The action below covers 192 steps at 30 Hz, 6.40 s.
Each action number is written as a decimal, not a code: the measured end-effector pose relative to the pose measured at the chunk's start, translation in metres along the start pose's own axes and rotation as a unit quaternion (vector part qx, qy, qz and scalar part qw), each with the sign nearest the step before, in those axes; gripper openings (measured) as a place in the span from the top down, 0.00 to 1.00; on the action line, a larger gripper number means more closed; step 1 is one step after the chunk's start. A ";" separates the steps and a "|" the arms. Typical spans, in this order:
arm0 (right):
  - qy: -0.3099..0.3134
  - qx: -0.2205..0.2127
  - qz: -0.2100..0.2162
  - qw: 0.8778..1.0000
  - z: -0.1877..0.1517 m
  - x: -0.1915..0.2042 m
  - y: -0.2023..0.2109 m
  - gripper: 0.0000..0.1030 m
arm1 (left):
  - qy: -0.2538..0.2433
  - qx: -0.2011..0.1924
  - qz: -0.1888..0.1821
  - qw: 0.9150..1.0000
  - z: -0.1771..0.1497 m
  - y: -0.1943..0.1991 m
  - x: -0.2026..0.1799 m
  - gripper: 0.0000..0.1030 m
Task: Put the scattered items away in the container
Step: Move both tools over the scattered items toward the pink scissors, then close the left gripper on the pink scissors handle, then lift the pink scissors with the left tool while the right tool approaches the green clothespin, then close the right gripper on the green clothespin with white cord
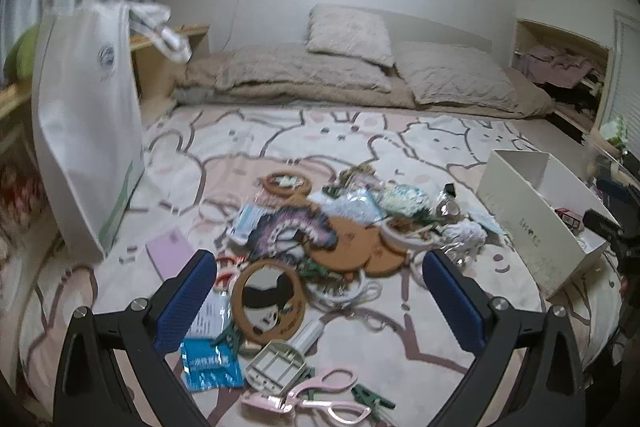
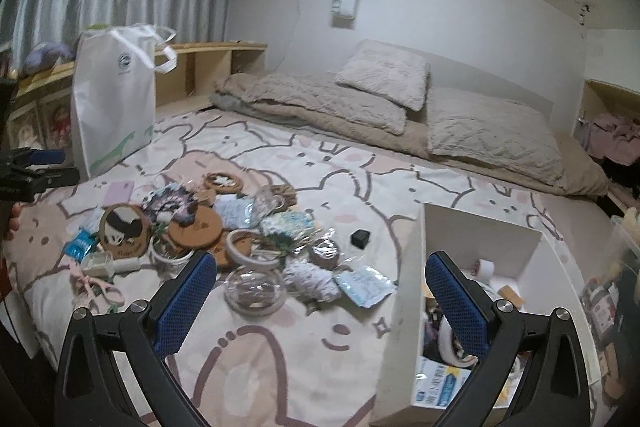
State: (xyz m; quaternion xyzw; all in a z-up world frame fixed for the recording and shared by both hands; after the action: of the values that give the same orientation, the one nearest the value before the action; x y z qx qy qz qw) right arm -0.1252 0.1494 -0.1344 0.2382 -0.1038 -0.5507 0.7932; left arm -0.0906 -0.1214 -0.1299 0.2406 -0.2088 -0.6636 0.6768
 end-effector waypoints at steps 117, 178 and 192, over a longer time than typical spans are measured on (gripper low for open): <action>0.123 0.204 0.140 0.961 -0.174 0.159 -0.077 0.00 | 0.036 0.204 -0.055 0.977 -0.131 -0.043 -0.002 0.41; -0.012 0.170 0.137 0.976 -0.169 0.082 -0.038 0.00 | -0.092 0.202 -0.109 0.969 -0.175 -0.064 -0.107 0.22; -0.019 0.188 0.106 0.976 -0.184 0.085 -0.049 0.36 | -0.167 0.185 -0.114 0.962 -0.178 -0.058 -0.119 0.16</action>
State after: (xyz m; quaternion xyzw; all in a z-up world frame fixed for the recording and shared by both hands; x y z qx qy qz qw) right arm -0.0558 0.1060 -0.3258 0.3603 -0.2451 -0.4384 0.7861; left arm -0.0340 0.0062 -0.3024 0.2696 -0.4095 -0.7171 0.4954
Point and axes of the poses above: each gripper's, at about its wrist camera, not at the fingertips, and y roughly against the way its jaws point, x to its left, z to its top, the point moved 10 cm from there along -y, roughly the way its jaws point, and after that the axes turned 1 degree about z, right-handed, at the moved point
